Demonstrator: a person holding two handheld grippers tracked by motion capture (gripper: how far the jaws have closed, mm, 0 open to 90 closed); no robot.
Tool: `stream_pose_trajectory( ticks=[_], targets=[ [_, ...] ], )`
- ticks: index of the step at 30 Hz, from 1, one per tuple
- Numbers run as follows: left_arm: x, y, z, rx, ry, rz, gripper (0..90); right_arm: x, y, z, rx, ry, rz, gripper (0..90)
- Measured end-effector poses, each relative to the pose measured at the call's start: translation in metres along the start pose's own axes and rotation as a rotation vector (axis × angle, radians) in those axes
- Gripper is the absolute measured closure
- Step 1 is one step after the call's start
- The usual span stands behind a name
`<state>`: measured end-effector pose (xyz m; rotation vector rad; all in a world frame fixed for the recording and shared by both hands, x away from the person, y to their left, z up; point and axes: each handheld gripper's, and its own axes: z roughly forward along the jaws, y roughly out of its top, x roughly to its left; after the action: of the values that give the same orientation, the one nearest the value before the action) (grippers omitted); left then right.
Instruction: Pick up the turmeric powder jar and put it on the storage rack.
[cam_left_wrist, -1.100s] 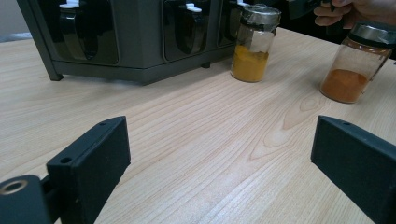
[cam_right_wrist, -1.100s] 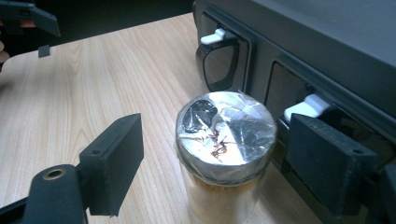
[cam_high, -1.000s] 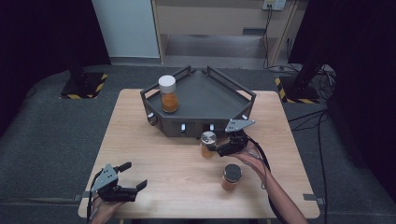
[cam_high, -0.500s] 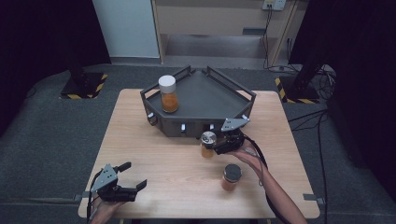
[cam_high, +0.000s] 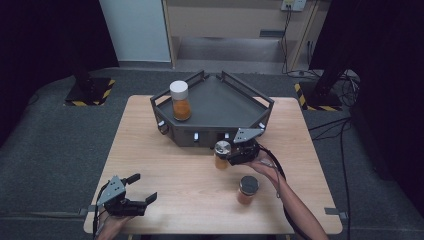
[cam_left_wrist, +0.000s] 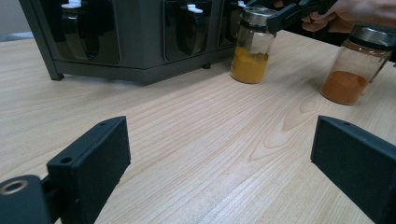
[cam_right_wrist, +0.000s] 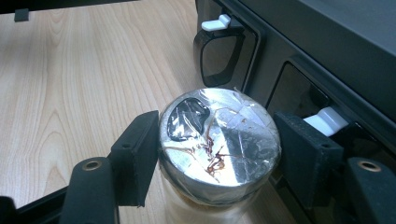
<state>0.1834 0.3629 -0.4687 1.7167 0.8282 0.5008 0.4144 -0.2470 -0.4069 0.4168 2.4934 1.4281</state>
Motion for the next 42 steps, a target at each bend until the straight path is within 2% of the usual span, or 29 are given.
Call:
stream_pose_trajectory(
  ticks=[10, 20, 36, 42],
  targets=[
    [0.0, 0.0, -0.001, -0.003, 0.001, -0.001, 3.8, 0.006, 0.003, -0.001, 0.008, -0.026, -0.006, 34.3],
    [0.0, 0.0, 0.0, -0.002, 0.0, 0.0, 3.8, 0.006, 0.009, -0.01, 0.003, -0.024, 0.001, 34.4],
    [0.0, 0.0, 0.0, -0.002, 0.001, 0.0, 3.8, 0.015, 0.044, -0.033, 0.009, -0.062, 0.013, 34.3],
    [0.0, 0.0, 0.0, -0.003, 0.001, 0.0, 3.8, 0.016, 0.054, -0.043, -0.005, -0.073, 0.029, 34.3]
  ],
)
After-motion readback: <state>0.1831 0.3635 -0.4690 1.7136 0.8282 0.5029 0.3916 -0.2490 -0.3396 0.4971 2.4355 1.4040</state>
